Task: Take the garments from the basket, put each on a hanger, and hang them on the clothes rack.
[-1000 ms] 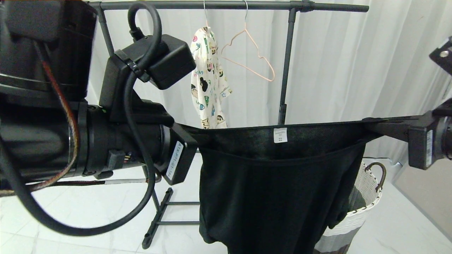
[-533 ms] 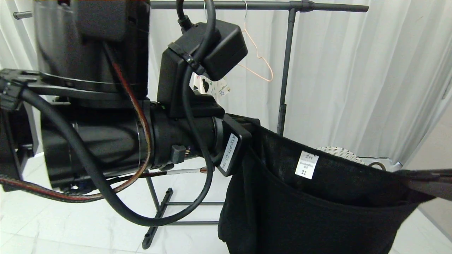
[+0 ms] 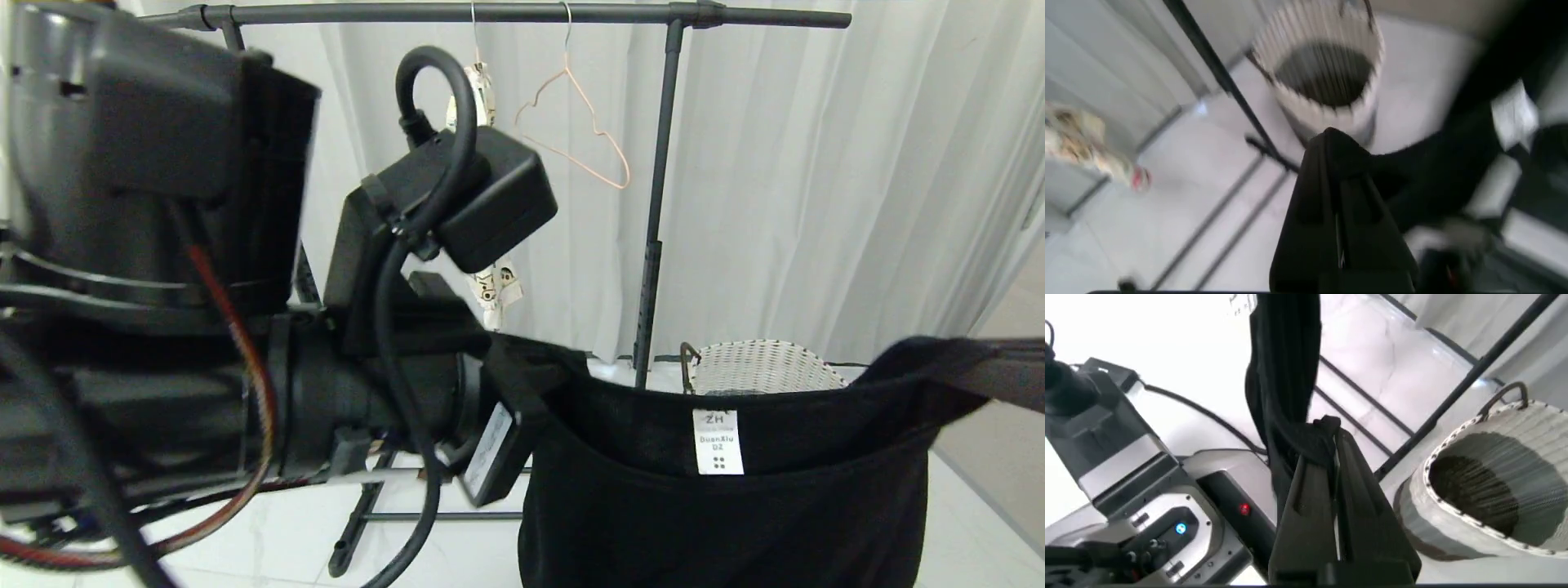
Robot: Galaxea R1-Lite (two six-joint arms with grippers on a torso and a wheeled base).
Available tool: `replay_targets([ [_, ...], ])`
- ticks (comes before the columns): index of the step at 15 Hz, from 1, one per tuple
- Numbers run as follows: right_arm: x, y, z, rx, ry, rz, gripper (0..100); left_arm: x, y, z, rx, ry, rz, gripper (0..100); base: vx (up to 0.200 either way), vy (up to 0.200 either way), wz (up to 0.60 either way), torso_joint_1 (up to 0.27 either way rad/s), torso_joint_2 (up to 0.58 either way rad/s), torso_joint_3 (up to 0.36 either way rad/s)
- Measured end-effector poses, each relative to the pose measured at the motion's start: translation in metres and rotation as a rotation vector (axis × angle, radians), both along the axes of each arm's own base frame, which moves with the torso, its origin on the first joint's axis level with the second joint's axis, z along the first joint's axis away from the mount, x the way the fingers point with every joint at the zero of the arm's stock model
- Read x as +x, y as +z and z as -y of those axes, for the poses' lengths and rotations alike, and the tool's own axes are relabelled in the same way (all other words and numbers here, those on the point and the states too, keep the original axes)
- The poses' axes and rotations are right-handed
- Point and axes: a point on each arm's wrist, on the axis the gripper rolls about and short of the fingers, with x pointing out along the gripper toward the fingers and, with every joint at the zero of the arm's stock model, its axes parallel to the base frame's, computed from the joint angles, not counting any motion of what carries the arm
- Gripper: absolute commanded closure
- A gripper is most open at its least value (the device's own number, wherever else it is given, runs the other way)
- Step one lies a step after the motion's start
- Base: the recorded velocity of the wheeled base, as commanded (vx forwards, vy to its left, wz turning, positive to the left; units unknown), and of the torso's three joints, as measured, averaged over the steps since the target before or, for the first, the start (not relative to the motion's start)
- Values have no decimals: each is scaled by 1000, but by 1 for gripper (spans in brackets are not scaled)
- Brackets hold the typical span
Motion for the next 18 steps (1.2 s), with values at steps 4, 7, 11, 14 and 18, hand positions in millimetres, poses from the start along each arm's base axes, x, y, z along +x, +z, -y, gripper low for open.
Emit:
replay_targets([
  [4,37,25,-30,63,-28,40,100,-30,5,-23,-57,23,-123,100,0,0,0,0,0,0],
  [7,62,38,-55,66,0,60,100,-51,12,-23,-131,37,-169,100,0,0,0,0,0,0],
  [11,74,31,-69,26,-6,47,100,-60,10,-19,-137,81,-182,100,0,0,0,0,0,0],
  [14,77,26,-73,8,-6,34,100,-61,2,-20,-112,91,-188,100,0,0,0,0,0,0],
  [18,80,15,-64,-38,-54,27,100,-49,-3,-25,-50,161,-117,100,0,0,0,0,0,0],
])
